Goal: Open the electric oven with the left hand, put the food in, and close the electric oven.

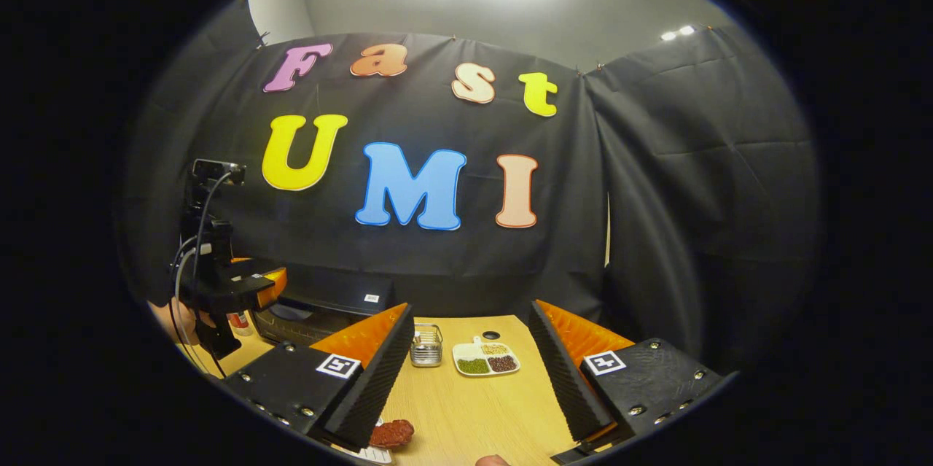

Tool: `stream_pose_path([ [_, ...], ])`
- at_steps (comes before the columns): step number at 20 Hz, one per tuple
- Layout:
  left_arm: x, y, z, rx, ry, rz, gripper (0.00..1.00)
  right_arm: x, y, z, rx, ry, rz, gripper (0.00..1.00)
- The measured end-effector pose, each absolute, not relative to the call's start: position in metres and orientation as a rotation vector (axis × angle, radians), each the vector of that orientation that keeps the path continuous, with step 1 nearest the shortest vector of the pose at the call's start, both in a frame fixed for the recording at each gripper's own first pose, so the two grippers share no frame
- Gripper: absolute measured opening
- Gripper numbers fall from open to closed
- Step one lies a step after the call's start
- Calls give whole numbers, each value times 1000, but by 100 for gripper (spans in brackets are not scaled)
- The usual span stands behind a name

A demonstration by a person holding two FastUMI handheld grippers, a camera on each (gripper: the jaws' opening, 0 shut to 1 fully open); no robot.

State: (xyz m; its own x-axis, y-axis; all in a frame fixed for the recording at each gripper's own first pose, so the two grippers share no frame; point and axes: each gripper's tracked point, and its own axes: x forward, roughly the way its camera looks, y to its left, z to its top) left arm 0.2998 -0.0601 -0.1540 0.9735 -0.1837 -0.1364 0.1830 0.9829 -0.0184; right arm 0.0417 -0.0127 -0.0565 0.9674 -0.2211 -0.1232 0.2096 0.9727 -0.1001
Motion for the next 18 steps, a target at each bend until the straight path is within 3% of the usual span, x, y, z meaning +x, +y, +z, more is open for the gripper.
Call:
stream_pose_path([
  [9,319,-74,-211,32,214,-219,96,47,-3,-62,-124,166,-230,96],
  [10,319,-76,-216,35,221,-222,100,46,-2,-61,-126,169,-230,96],
  [14,318,-78,-234,20,259,-219,100,44,-5,-60,-123,169,-238,96],
  [15,320,-78,-231,12,244,-218,91,44,-7,-61,-121,170,-242,96],
  [16,320,-80,-235,16,252,-217,100,43,-8,-61,-117,169,-246,96],
  [18,321,-79,-232,32,244,-219,100,42,-8,-61,-105,170,-248,96],
])
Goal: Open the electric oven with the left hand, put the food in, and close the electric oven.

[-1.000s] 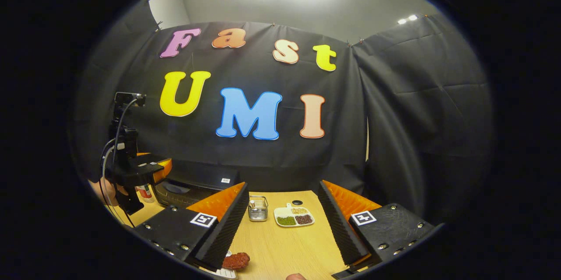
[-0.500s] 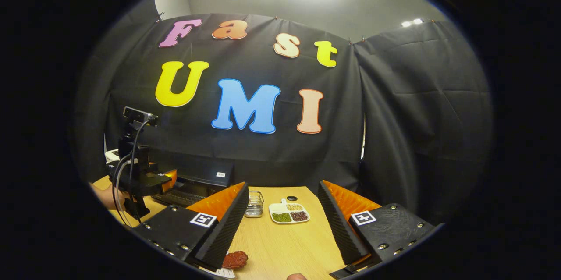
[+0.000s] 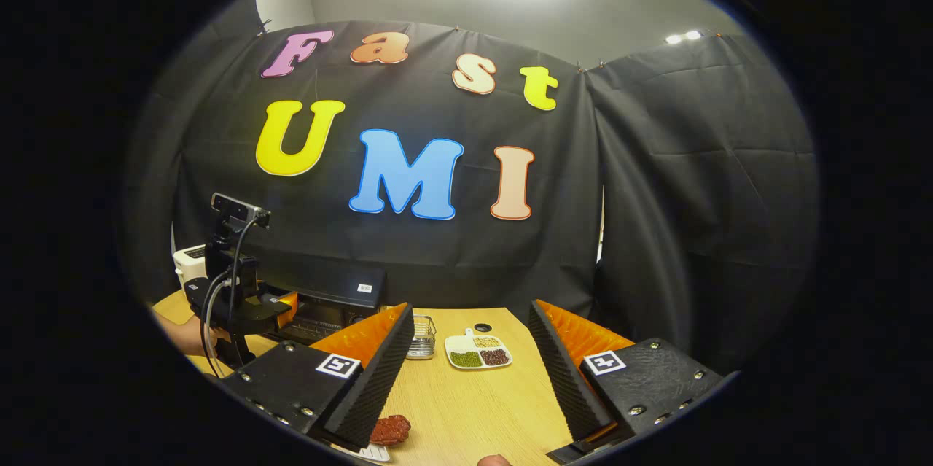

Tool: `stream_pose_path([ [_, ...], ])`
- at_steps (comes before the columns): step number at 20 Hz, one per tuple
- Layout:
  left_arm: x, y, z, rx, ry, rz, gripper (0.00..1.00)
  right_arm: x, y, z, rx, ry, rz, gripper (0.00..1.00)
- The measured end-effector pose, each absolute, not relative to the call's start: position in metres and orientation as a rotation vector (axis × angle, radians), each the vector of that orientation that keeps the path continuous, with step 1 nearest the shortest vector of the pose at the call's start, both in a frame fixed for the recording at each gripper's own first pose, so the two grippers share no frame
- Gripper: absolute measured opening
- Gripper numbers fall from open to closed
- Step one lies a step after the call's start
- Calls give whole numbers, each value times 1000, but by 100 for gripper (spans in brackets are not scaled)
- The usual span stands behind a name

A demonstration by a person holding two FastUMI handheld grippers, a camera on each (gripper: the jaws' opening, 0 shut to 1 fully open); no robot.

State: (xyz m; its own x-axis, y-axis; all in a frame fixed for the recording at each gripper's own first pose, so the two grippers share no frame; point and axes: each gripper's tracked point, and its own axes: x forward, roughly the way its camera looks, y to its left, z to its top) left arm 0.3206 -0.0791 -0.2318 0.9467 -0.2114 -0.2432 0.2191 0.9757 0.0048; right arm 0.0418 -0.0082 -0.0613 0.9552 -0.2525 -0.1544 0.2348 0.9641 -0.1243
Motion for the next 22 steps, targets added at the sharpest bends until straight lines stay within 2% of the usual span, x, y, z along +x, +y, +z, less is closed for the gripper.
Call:
stream_pose_path([
  [1,321,-79,-233,33,245,-219,100,41,-9,-63,-101,173,-248,96],
  [3,320,-79,-234,15,243,-215,91,41,-10,-65,-94,177,-247,96],
  [8,306,-78,-235,12,247,-213,91,38,-11,-65,-73,169,-228,96],
  [9,302,-78,-235,11,250,-212,100,37,-11,-67,-64,171,-223,96],
  [11,292,-77,-237,9,257,-211,91,36,-11,-69,-48,175,-215,96],
  [13,282,-77,-241,14,266,-212,100,35,-12,-70,-34,173,-207,96],
  [15,271,-76,-243,19,273,-214,100,33,-10,-71,-20,166,-186,96],
  [16,266,-76,-246,19,277,-214,91,33,-10,-72,-17,167,-179,96],
  [19,254,-76,-251,12,293,-208,91,29,-14,-79,-15,180,-168,96],
  [22,241,-76,-258,18,301,-206,96,26,-17,-79,-10,183,-163,96],
])
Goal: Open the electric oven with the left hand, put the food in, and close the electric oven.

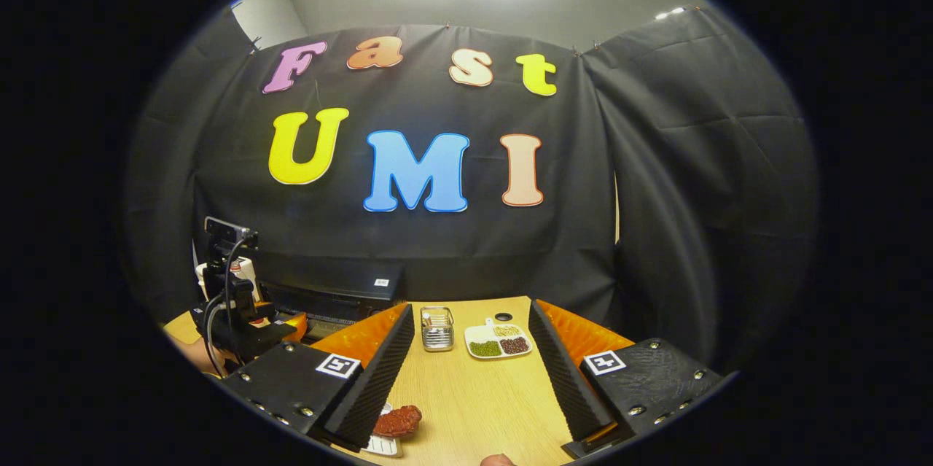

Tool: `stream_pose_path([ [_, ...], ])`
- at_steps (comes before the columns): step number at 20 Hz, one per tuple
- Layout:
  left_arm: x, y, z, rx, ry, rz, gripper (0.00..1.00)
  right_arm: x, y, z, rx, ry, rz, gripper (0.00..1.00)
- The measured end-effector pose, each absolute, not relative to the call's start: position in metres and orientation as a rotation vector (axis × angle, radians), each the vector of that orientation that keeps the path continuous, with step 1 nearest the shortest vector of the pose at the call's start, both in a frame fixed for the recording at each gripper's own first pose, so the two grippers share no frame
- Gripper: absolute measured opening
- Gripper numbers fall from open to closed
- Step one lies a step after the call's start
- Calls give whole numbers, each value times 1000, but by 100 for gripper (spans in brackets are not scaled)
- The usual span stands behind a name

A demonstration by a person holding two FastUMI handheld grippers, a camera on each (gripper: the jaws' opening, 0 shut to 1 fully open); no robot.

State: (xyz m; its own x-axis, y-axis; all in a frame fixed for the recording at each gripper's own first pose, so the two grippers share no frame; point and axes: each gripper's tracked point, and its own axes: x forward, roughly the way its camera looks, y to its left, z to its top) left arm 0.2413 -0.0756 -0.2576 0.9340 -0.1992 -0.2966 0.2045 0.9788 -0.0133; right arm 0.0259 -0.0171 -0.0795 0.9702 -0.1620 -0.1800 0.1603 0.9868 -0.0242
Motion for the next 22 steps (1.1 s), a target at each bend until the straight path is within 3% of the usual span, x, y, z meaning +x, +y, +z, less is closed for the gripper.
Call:
stream_pose_path([
  [10,206,-76,-289,24,367,-199,100,14,-30,-100,42,220,-188,96],
  [12,199,-77,-300,33,390,-202,96,11,-33,-101,40,223,-196,96],
  [13,196,-77,-306,36,407,-203,100,10,-34,-103,39,227,-199,96],
  [17,183,-76,-329,44,466,-192,92,6,-32,-105,37,246,-190,96],
  [19,178,-75,-336,45,485,-193,100,4,-32,-104,24,242,-188,96],
  [22,172,-77,-355,44,530,-196,96,2,-27,-107,19,258,-170,96],
])
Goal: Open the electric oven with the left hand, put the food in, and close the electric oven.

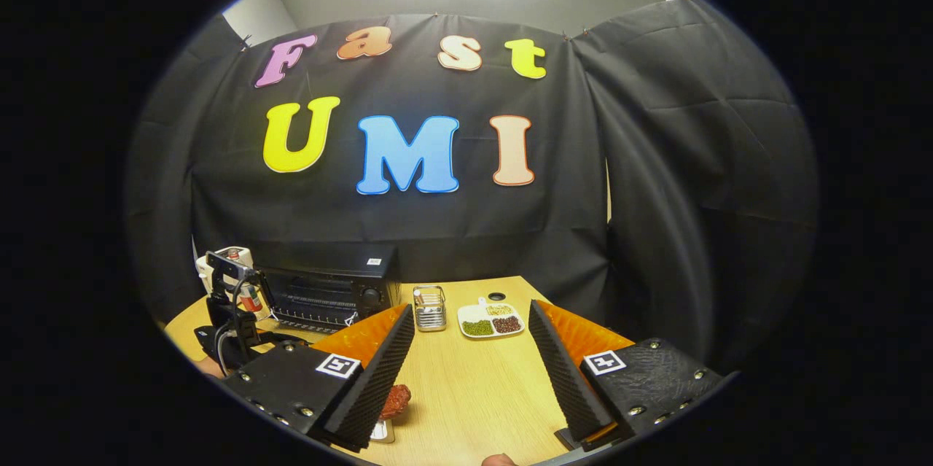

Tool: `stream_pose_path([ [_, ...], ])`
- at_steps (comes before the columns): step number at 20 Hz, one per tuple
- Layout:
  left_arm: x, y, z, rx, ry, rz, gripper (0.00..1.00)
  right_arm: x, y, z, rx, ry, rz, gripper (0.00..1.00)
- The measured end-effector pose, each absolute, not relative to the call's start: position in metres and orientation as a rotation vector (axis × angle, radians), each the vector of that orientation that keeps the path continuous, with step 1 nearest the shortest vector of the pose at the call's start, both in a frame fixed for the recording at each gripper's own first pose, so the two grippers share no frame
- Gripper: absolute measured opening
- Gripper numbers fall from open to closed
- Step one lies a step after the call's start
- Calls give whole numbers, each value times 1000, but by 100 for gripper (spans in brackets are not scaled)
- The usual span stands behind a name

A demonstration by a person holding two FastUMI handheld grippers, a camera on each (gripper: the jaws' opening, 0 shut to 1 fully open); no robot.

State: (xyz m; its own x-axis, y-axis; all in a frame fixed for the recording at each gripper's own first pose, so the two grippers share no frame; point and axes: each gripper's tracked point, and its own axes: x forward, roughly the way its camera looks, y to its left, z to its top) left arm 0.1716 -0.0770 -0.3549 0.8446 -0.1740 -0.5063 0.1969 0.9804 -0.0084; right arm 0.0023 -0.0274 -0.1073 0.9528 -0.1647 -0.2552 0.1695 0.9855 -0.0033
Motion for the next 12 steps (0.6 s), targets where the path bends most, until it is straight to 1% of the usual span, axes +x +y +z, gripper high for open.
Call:
stream_pose_path([
  [4,163,-75,-368,32,574,-181,96,0,-24,-103,-1,255,-151,96],
  [5,161,-75,-368,32,577,-180,100,0,-23,-101,-8,251,-147,96],
  [7,156,-76,-364,35,576,-181,100,1,-19,-103,-13,254,-125,96],
  [8,151,-76,-358,32,569,-180,100,2,-16,-104,-12,258,-112,96],
  [9,146,-76,-348,28,553,-180,97,2,-15,-107,-9,259,-101,96],
  [12,135,-74,-309,15,487,-176,97,6,-7,-111,13,264,-58,96],
])
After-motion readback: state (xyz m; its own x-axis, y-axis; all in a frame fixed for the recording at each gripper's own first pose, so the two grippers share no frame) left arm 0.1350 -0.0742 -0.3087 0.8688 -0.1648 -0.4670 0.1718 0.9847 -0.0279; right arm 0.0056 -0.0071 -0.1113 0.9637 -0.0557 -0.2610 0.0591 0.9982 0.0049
